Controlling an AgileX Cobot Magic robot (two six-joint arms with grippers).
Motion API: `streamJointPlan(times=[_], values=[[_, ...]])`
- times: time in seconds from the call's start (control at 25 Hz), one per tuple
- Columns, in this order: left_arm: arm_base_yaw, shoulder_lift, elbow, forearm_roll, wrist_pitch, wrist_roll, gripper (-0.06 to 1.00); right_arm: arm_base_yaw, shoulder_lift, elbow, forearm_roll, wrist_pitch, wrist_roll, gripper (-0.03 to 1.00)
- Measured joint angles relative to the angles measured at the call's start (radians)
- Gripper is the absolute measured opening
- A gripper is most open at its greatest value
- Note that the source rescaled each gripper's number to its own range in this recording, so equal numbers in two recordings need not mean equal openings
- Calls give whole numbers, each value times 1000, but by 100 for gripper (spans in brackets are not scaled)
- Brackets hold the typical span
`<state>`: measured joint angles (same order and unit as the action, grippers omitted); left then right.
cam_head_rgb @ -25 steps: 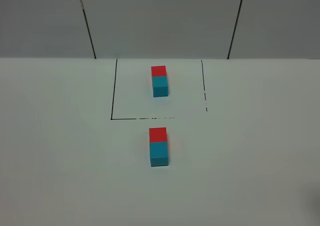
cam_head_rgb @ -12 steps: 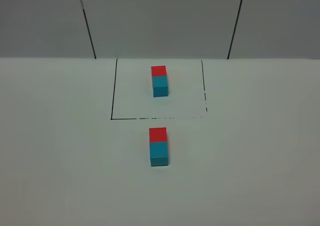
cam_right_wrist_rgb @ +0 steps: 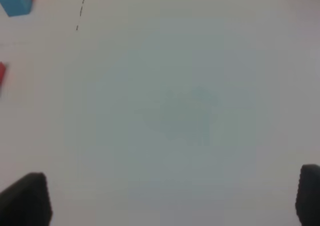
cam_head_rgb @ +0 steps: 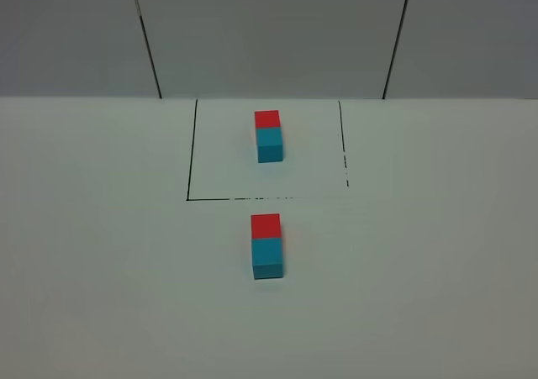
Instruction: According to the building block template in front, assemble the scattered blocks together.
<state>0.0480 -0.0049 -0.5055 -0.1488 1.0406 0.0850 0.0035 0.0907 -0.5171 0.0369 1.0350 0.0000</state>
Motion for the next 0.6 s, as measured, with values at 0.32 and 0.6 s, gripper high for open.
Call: streamJointPlan(times=[0.32,0.6], values=[[0,0,0,0,0,0,67,1,-80,12,-1,10,-17,94],[0,0,0,0,0,0,67,1,-97,19,-1,21,-19,88]])
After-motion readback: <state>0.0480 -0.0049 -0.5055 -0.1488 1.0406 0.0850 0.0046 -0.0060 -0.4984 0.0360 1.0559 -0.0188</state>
